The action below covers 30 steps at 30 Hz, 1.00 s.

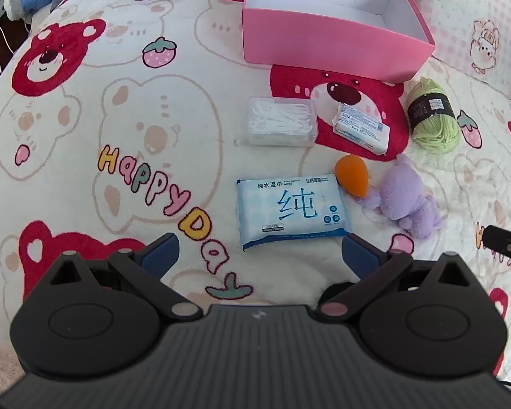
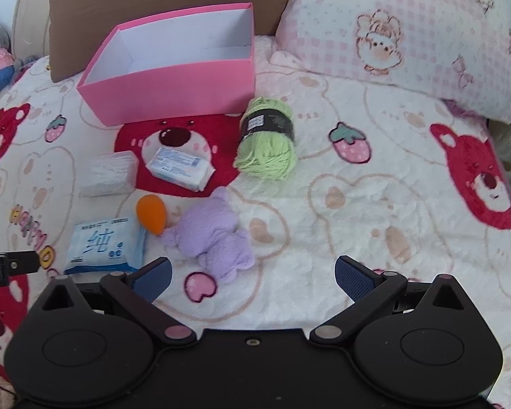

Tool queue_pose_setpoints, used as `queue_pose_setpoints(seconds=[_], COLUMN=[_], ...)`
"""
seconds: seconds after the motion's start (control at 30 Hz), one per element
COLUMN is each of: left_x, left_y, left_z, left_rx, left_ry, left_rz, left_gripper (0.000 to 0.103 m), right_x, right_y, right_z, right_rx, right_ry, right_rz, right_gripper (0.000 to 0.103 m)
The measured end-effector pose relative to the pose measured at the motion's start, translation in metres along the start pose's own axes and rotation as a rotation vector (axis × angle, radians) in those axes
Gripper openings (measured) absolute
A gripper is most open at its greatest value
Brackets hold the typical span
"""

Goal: Organize objects
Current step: 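Move the left tool toward the blue wet-wipes pack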

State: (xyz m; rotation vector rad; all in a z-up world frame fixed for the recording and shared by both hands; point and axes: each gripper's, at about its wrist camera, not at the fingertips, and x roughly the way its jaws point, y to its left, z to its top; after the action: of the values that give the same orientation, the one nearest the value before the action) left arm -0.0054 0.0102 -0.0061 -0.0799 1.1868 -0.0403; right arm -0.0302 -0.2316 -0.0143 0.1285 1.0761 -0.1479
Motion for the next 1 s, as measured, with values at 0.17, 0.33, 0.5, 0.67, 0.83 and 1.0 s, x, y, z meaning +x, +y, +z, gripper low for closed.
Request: queue_pose_setpoints(seconds=[0.17,0.33,0.5,0.67,0.83,1.0], left_x=[0.0028,0.0051,0.0054,0.0066,0.0066,0.0046], left_y=[0.0013,0.0018,0.0077,0.0097,0.0052,0.0021], left_z=[-0.0004,-0.0010,-0.0013,0.0002,-0.0002,-0.0002], left_rx=[-0.005,-0.013,-0.061,-0.062,-0.023,-0.012], left_ry=[0.012,0.028,0.029,0.041,0.045,0.050], left_rz=[-0.003,-0.003,-0.022,-0.020,-0.009,-0.028], left_gripper=[0.103,0.103,0.103,0.103,0.103,0.103], right_x=[-0.0023,-0.0020,0.0002,0.0023,0.0026,0.0058], right_y=[0.0006,-0.0005,-0.0010,-0.0012,-0.0012,-0.0002], right_z=[0.0004,0.0002,0.0004,-0.0002,-0.0005,-0.0004], right_rx=[0.003,0.007,0.008,0.012,0.010,0.005], right_ry=[-0.003,0.004,0.017,0.028,0.029,0.037], right_rz=[0.017,0.005,-0.003,-0.011,-0.012,-0.020], right_gripper=[0.103,0.103,0.103,0.103,0.103,0.103])
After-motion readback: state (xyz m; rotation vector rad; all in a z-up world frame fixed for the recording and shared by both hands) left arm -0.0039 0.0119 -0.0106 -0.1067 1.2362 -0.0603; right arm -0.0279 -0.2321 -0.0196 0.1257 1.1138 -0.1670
